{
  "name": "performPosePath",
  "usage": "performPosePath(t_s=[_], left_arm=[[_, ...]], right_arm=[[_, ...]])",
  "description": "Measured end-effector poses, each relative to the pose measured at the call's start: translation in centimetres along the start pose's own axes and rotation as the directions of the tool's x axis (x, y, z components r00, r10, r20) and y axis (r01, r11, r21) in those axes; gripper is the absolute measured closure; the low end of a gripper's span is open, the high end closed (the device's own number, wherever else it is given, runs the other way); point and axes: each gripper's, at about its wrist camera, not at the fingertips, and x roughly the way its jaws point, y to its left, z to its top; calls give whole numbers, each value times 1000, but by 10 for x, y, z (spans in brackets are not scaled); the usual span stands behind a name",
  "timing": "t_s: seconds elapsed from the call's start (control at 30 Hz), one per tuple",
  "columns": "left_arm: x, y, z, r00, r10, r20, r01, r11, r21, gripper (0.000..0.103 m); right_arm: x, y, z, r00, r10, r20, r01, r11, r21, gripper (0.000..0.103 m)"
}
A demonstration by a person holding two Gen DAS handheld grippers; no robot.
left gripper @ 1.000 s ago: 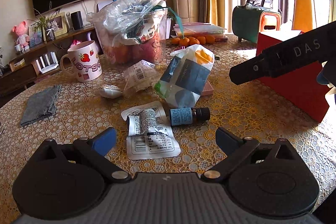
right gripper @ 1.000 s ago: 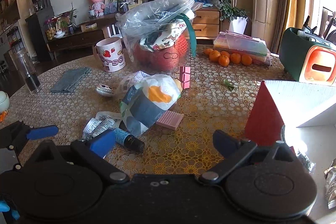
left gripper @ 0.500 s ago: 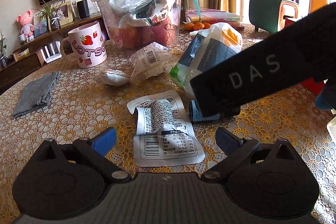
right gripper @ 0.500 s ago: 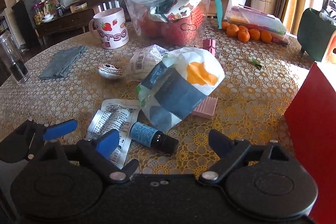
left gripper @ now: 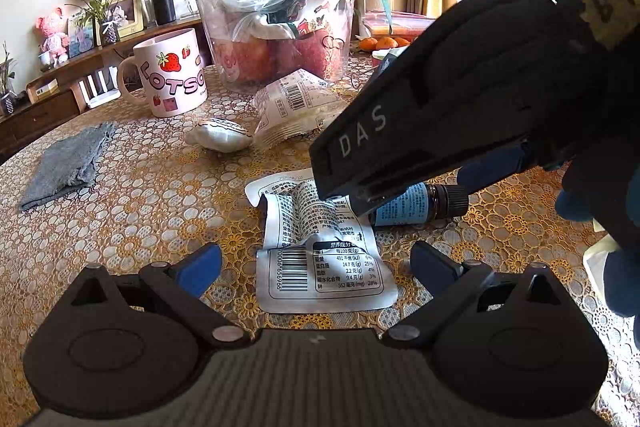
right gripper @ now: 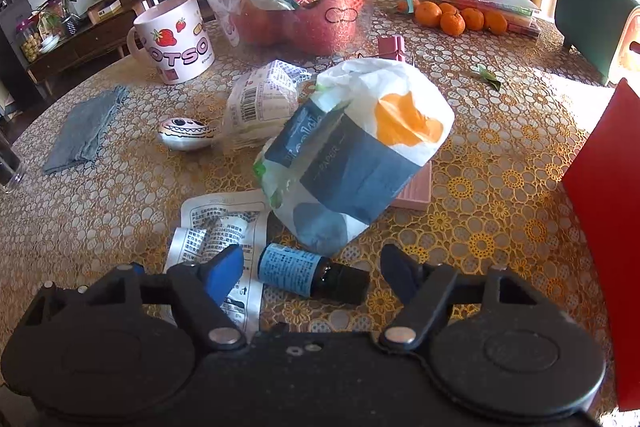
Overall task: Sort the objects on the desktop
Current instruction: 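Grasp the blue-labelled bottle with the right gripper while the left grasps the blister sheet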
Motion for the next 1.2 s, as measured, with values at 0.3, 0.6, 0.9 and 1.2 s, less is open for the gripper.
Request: performPosePath(t_s=[0.3, 0.6, 0.9, 1.2], left_arm=[[0, 0, 0, 1000, 1, 0, -1, 1000, 0, 2], [5, -2, 5, 1000, 13, -7, -13, 1000, -1, 2], [17, -5, 16, 1000, 24, -16, -24, 1000, -13, 2], [20, 1, 21, 1000, -19, -21, 18, 998, -57, 30]], right_arm=[[5, -2, -2, 1000, -2, -9, 2, 999, 50, 40], [0, -12, -7, 1000, 26, 3, -26, 999, 39, 40], [-14, -56, -7, 1000, 18, 17, -19, 996, 87, 40], [-20, -66, -11, 999, 42, 22, -43, 996, 76, 40]])
